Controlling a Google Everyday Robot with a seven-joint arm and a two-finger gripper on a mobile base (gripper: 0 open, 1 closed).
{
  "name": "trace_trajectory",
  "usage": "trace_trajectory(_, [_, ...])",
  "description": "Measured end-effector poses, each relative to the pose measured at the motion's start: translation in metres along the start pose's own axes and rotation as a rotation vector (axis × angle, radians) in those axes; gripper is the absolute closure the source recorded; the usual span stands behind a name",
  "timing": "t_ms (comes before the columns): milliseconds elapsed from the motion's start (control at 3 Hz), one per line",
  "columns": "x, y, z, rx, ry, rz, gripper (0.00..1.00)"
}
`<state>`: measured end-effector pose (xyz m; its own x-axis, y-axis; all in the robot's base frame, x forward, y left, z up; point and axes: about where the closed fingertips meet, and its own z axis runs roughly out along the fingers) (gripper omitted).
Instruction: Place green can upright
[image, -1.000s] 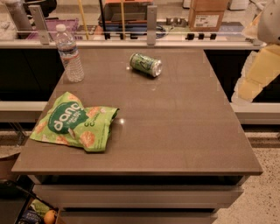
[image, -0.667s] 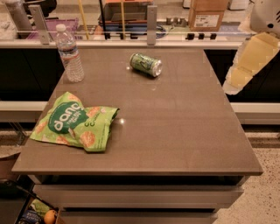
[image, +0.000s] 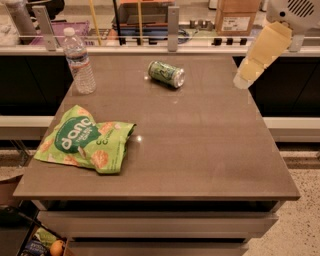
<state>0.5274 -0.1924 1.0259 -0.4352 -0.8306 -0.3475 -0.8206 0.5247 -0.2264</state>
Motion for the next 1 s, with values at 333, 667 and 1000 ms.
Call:
trace_trajectory(333, [-0.011, -0.015, 0.011, 0.018, 0.01, 0.038, 0.0])
trace_trajectory(667, [-0.026, -0.028, 0.024, 0.059, 0.054, 0.076, 0.0])
trace_trajectory(1000, [-0.04, -0.038, 0.039, 0.111, 0.072, 0.117, 0.0])
